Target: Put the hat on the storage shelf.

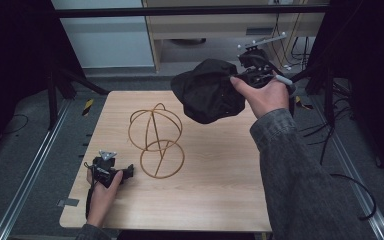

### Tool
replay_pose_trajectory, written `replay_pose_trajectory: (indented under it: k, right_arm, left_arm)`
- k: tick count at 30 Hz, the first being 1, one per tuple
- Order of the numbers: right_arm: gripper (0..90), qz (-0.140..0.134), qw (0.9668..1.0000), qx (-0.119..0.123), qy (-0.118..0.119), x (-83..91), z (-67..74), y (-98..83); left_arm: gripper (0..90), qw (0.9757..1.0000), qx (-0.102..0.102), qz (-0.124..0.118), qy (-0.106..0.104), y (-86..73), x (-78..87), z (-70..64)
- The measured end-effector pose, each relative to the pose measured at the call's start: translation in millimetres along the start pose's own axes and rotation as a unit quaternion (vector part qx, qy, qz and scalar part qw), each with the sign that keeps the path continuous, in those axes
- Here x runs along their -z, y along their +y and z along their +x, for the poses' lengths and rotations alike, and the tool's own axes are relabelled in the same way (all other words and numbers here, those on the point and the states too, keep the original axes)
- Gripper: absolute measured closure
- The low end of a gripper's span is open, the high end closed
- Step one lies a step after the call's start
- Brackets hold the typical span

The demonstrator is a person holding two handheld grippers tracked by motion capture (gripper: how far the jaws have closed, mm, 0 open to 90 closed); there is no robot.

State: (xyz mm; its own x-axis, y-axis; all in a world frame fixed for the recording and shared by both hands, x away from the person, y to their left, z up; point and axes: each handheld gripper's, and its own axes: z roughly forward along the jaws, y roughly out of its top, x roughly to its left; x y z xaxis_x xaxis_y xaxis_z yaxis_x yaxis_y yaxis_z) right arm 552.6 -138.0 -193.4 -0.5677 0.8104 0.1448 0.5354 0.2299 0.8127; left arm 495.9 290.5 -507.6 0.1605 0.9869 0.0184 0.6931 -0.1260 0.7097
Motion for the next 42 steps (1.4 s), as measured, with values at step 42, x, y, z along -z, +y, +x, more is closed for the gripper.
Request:
replay_pose_trajectory:
  k: [42]
  right_arm:
    - [85.1, 0.029, 0.9896, 0.071, 0.121, -44.3, 101.4, 1.1]
  left_arm:
    - [0.0, 1.0, 0.001, -0.002, 0.0, 0.1, -0.3, -0.2]
